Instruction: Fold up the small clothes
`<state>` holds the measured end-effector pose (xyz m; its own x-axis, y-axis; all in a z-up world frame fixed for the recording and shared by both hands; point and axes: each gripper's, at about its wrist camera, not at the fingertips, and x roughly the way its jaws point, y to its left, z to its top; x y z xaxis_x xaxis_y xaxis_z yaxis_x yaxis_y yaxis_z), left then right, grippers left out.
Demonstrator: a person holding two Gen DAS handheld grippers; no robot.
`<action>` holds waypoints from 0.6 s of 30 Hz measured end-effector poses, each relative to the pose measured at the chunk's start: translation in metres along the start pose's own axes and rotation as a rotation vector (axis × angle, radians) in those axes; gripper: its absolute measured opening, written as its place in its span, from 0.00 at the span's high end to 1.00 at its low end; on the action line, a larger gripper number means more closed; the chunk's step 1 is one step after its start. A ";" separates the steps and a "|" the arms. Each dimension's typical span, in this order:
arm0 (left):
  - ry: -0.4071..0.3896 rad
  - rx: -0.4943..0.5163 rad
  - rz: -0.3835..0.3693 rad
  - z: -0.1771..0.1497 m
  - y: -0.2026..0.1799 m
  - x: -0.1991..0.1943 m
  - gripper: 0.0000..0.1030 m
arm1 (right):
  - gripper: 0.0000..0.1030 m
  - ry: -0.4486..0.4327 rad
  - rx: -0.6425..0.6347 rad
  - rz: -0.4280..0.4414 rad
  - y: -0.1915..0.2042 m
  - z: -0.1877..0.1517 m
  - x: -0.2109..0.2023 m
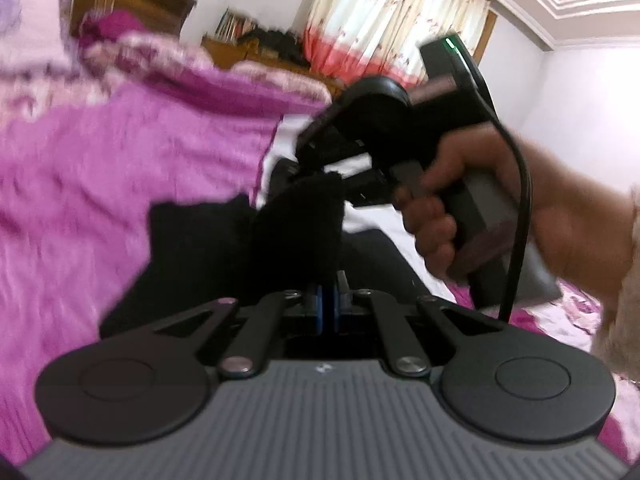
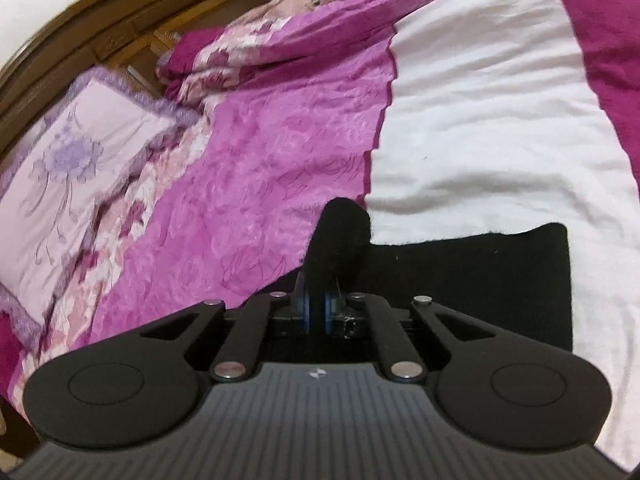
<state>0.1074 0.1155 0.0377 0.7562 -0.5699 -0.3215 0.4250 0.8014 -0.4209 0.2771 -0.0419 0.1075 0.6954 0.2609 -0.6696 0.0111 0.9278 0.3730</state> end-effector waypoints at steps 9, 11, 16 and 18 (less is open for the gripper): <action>0.052 -0.022 -0.014 -0.013 -0.006 -0.001 0.93 | 0.00 0.150 -0.316 -0.259 0.062 -0.009 0.025; 0.051 -0.030 -0.018 -0.011 -0.007 -0.003 0.93 | 0.00 0.201 -0.383 -0.290 0.075 -0.012 0.029; 0.051 0.024 -0.006 -0.015 -0.013 -0.004 0.93 | 0.01 0.337 -0.583 -0.473 0.105 -0.035 0.060; 0.046 0.056 -0.001 -0.016 -0.016 -0.005 0.93 | 0.04 0.361 -0.714 -0.536 0.114 -0.050 0.071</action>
<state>0.0896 0.1026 0.0326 0.7327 -0.5775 -0.3601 0.4539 0.8089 -0.3737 0.2917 0.0956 0.0698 0.4604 -0.2889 -0.8394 -0.2597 0.8603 -0.4386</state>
